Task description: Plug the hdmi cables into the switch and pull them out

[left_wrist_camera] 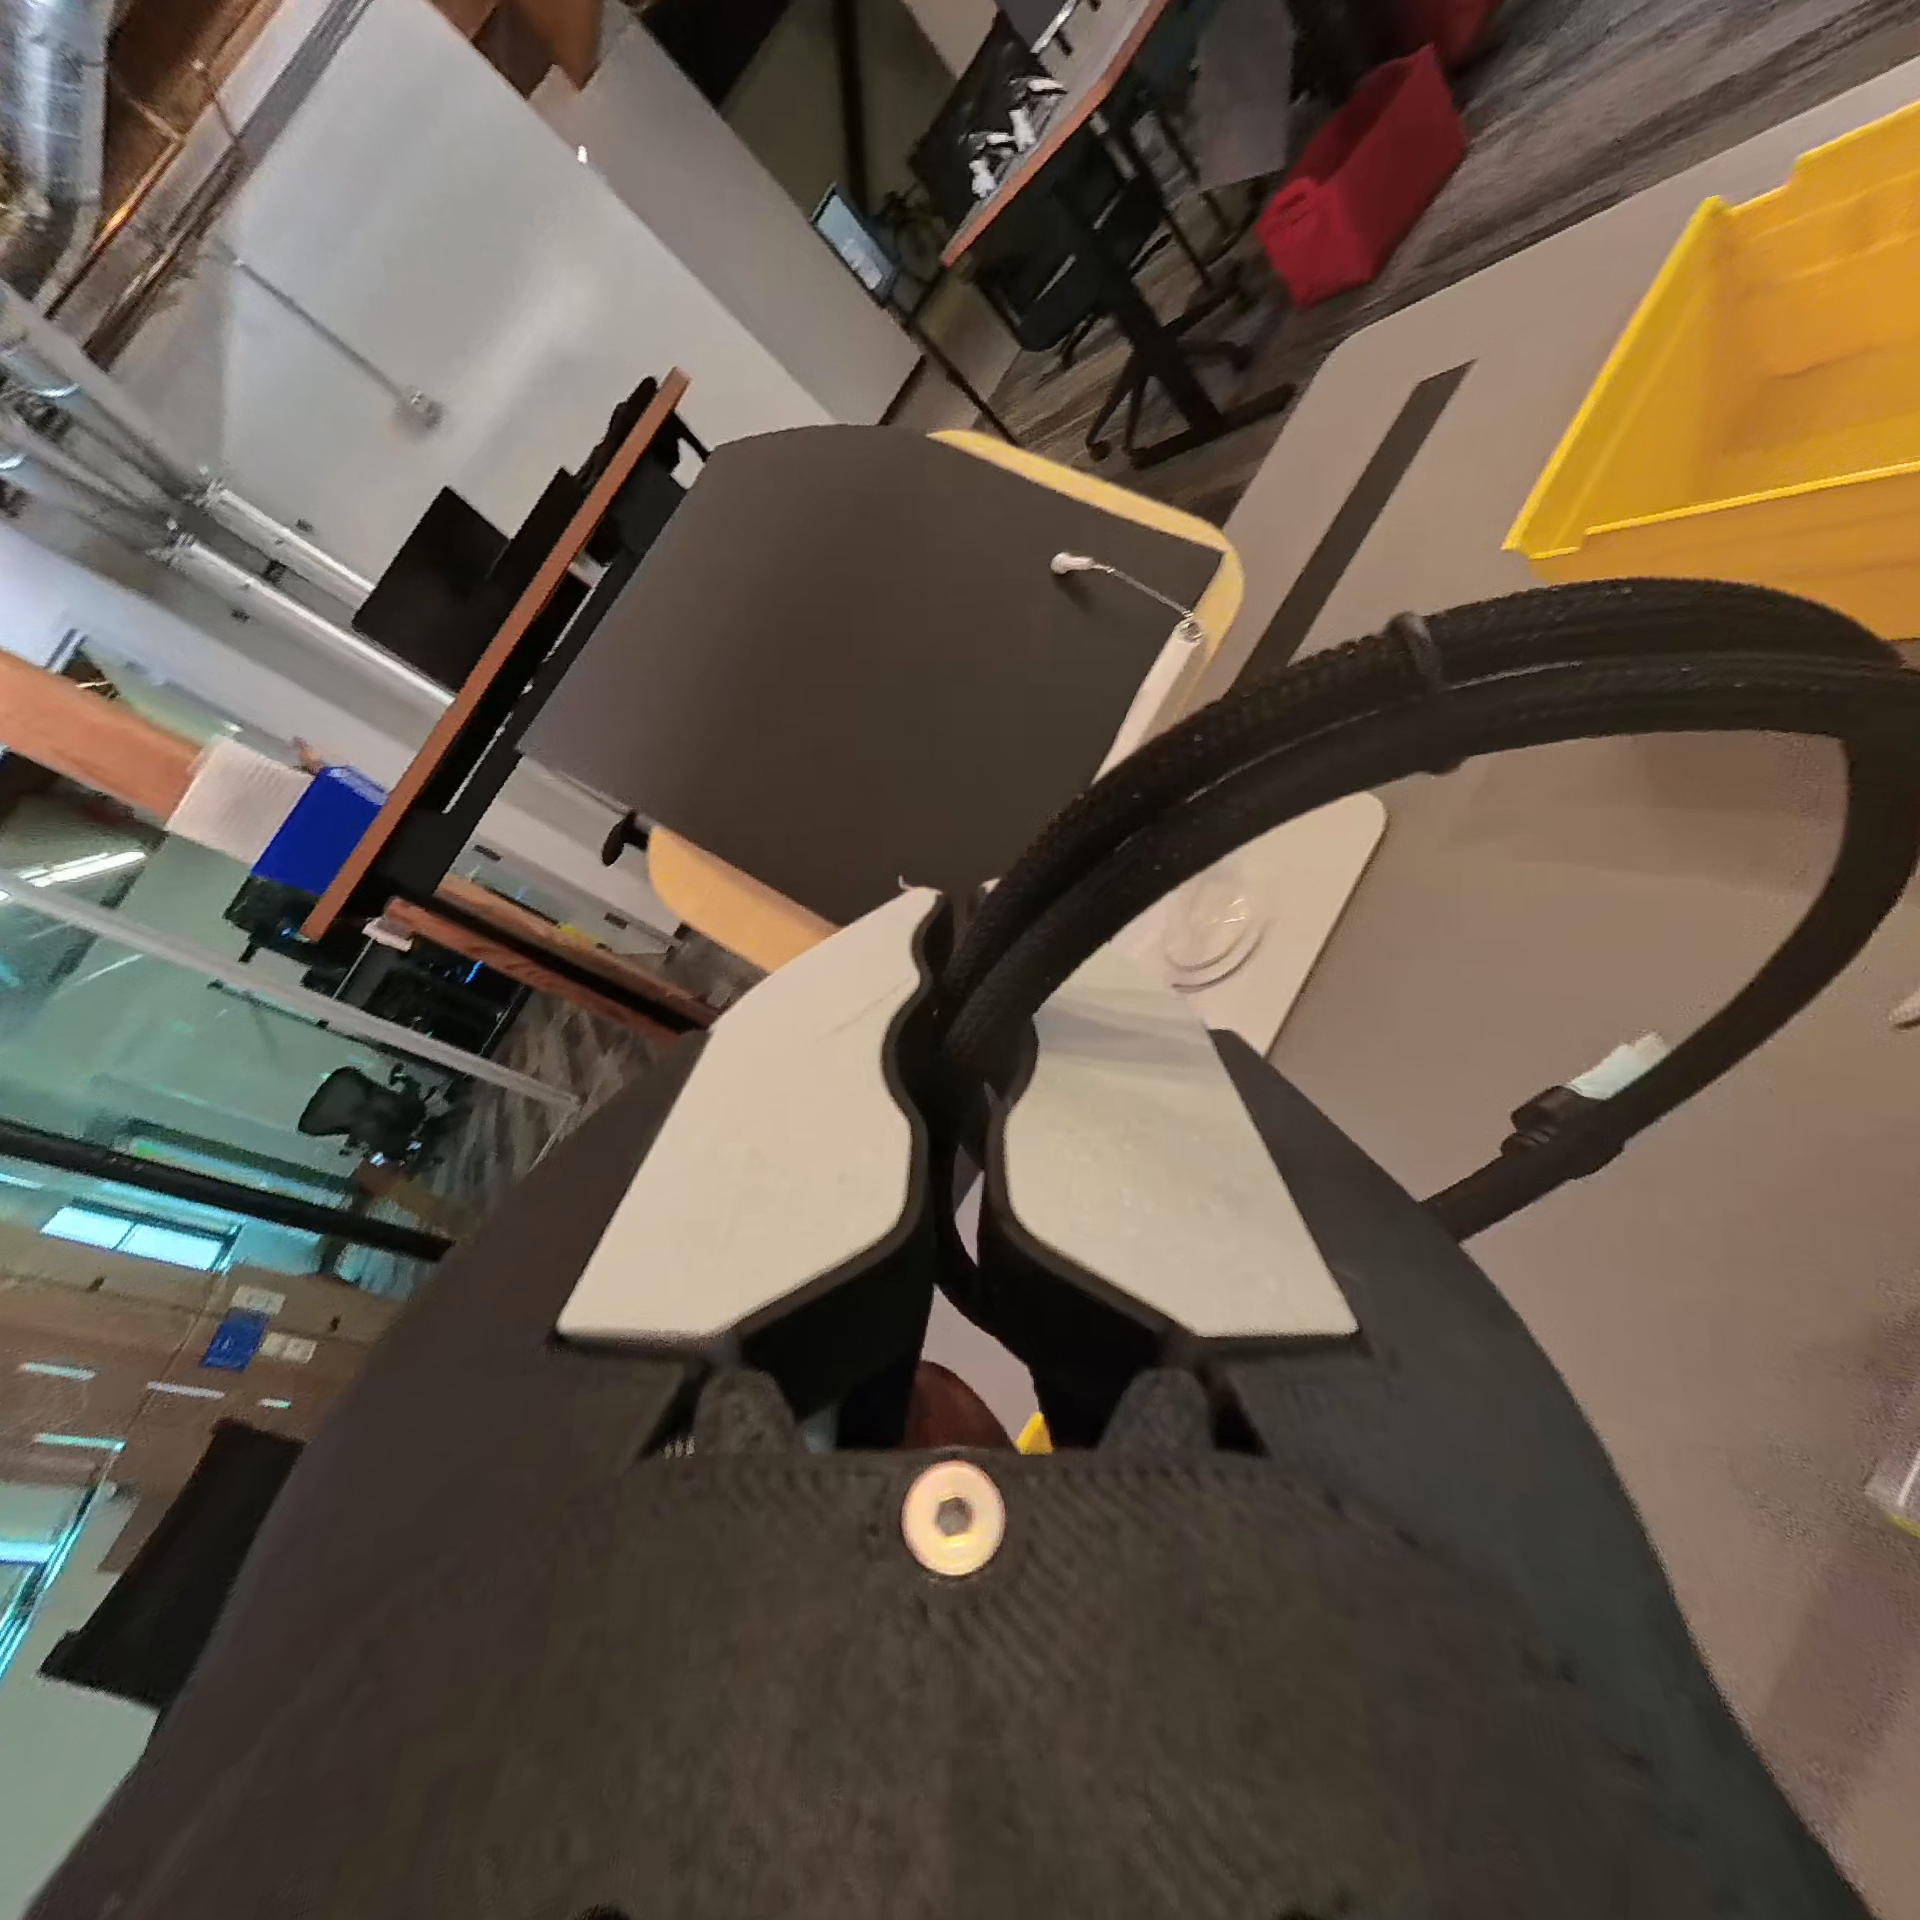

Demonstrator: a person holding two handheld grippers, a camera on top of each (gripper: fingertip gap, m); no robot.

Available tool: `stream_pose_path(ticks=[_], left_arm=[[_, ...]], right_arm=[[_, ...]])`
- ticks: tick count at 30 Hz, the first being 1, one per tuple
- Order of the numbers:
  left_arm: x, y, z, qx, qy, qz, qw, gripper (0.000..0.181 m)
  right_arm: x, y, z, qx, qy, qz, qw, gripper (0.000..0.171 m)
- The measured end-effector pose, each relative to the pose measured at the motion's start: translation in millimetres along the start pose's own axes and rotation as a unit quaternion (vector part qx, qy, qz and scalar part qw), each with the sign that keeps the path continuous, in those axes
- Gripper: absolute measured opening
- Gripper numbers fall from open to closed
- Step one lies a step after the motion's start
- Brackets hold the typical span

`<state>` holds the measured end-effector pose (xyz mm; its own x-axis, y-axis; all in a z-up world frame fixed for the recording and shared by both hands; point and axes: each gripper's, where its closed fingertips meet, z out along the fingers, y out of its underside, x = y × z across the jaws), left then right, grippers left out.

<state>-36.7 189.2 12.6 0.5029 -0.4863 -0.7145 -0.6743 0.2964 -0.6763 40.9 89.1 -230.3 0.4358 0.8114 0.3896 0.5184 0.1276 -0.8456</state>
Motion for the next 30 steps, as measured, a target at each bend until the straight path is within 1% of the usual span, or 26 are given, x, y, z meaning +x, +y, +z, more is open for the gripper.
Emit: stream_pose_path(ticks=[3, 5, 7, 10, 12, 14, 16, 18, 20, 22, 25, 28, 30], left_arm=[[17.8, -5.7, 8.7, 0.004, 0.025, -0.001, 1.000, 0.002], [28.0, -7.3, 14.8, 0.004, 0.037, 0.004, 0.999, 0.002], [37.8, -6.2, 21.2, 0.001, 0.048, 0.006, 0.999, 0.003], [51.2, 5.2, 33.8, -0.015, 0.061, 0.011, 0.998, 0.002], [59.7, 19.7, 45.0, -0.041, 0.068, 0.017, 0.997, 0.003], [71.0, 33.8, 57.0, -0.063, 0.076, 0.024, 0.995, 0.002], [88.0, 49.7, 70.1, -0.092, 0.097, 0.028, 0.991, 0.003], [108.7, 69.2, 82.5, -0.129, 0.128, 0.037, 0.983, 0.003], [131.5, 90.9, 90.0, -0.172, 0.171, 0.035, 0.969, 0.019], [144.4, 108.4, 92.7, -0.201, 0.188, 0.044, 0.960, 0.028], [156.9, 126.6, 85.8, -0.234, 0.217, 0.046, 0.947, 0.044], [172.0, 136.0, 69.6, -0.255, 0.283, -0.012, 0.925, 0.050], [169.5, 144.0, 62.6, -0.265, 0.295, -0.038, 0.917, 0.053]], right_arm=[[-11.4, -6.6, 15.3, 0.000, -0.052, 0.001, 0.999, 0.062], [-19.6, -2.6, 25.1, -0.015, -0.080, 0.000, 0.997, 0.026], [-23.7, 5.0, 32.2, -0.038, -0.093, 0.006, 0.995, 0.020], [-32.1, 9.0, 31.4, -0.047, -0.125, 0.047, 0.990, 0.019], [-38.1, 12.0, 28.2, -0.051, -0.147, 0.090, 0.984, 0.018], [-44.1, 21.2, 26.2, -0.067, -0.162, 0.113, 0.978, 0.018], [-49.3, 32.8, 25.6, -0.088, -0.167, 0.123, 0.974, 0.018], [-53.4, 37.3, 24.5, -0.092, -0.173, 0.141, 0.970, 0.018], [-55.9, 36.6, 21.9, -0.090, -0.184, 0.168, 0.964, 0.018], [-55.1, 37.6, 20.2, -0.090, -0.185, 0.185, 0.961, 0.018], [-53.7, 41.0, 17.9, -0.094, -0.186, 0.206, 0.956, 0.018], [-53.8, 39.0, 15.1, -0.080, -0.199, 0.236, 0.948, 0.018], [-53.0, 38.1, 13.3, -0.074, -0.205, 0.250, 0.943, 0.018]])
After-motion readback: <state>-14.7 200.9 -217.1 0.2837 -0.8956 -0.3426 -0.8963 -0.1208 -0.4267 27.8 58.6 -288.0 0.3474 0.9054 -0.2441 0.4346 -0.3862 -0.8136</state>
